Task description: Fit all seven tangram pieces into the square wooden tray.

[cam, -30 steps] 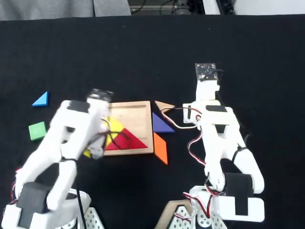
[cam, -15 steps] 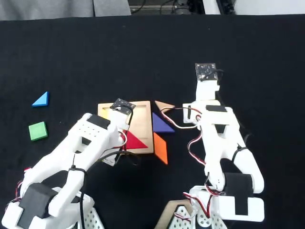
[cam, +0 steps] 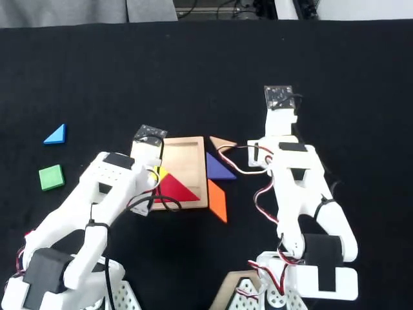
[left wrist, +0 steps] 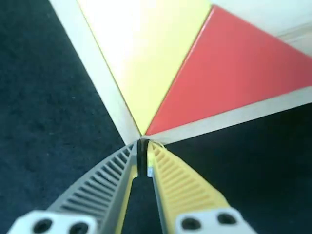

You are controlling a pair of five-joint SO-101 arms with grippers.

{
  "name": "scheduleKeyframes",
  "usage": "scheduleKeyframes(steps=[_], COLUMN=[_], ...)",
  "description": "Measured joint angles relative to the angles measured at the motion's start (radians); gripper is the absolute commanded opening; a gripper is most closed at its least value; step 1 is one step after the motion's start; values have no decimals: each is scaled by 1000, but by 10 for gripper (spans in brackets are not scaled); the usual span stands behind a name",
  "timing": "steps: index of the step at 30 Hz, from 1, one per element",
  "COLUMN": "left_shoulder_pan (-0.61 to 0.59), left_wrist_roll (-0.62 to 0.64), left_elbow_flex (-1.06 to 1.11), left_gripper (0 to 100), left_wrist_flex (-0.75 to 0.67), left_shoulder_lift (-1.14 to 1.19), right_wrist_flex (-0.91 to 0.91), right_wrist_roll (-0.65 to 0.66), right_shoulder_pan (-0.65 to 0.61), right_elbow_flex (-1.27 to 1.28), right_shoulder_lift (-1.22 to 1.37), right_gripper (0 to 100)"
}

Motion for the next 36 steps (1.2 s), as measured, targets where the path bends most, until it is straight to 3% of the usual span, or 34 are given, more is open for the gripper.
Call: scheduleKeyframes(steps=[5, 11, 19, 25, 30, 36], left_shoulder_pan=[-49, -232, -379, -433, -466, -491], left_wrist_roll=[0, 0, 71, 72, 72, 72], left_elbow_flex=[-44, -63, 204, 427, 471, 488], left_gripper=[30, 30, 33, 30, 30, 30], left_wrist_flex=[101, 132, -198, -485, -528, -531], left_shoulder_lift=[-5, -133, -394, -559, -655, -703], right_wrist_flex=[0, 28, 46, 115, 262, 339], right_wrist_roll=[0, 0, 0, 123, 193, 199], right_shoulder_pan=[0, 0, -15, -172, -354, -404], right_elbow_flex=[0, 0, 97, 186, 186, 186], right_shoulder_lift=[0, -6, -222, -388, -413, -373], right_gripper=[11, 11, 12, 14, 11, 11])
